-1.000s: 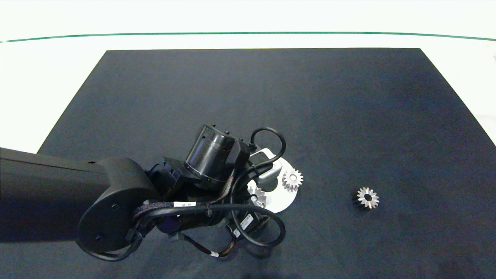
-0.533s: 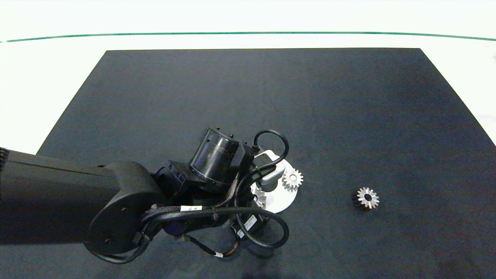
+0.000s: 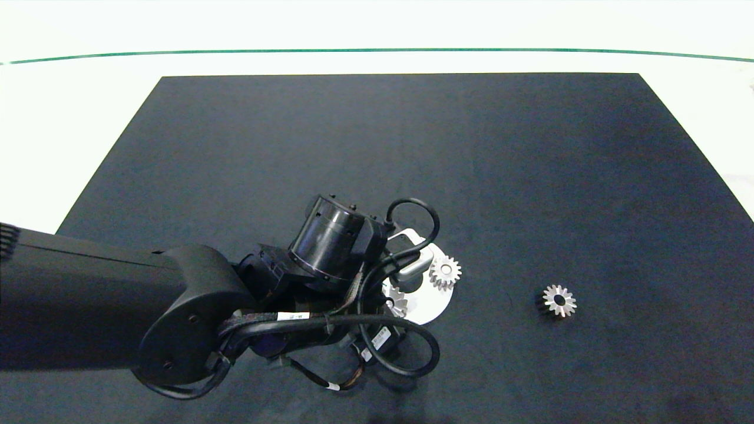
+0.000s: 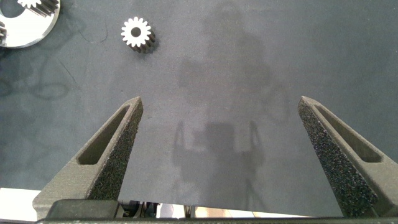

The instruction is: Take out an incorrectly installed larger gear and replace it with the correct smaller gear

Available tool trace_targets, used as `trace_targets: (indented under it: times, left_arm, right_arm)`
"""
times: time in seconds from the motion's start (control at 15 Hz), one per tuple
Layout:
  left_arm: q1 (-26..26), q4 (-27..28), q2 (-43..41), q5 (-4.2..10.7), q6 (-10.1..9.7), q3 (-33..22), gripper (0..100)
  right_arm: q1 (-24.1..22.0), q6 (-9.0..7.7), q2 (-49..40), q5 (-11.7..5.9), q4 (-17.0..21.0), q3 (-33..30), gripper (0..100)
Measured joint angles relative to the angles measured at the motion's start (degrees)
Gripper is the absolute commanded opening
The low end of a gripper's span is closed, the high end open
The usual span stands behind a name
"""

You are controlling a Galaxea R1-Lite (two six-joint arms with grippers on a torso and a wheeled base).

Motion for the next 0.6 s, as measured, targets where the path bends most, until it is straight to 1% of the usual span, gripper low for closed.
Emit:
trace_targets:
  times: [0.27,0.6]
  left_arm:
    - [0.0,0.0,0.0,0.00,0.00,0.1,35]
    - [0.0,0.2,-0.1,-0.13,0.04,-0.2,34]
  right_arm:
    - [0.0,0.00,-0.1,-0.01,0.0,0.0,100]
    - [0.0,0.00,-0.1,-0.01,-0.1,-0.1,100]
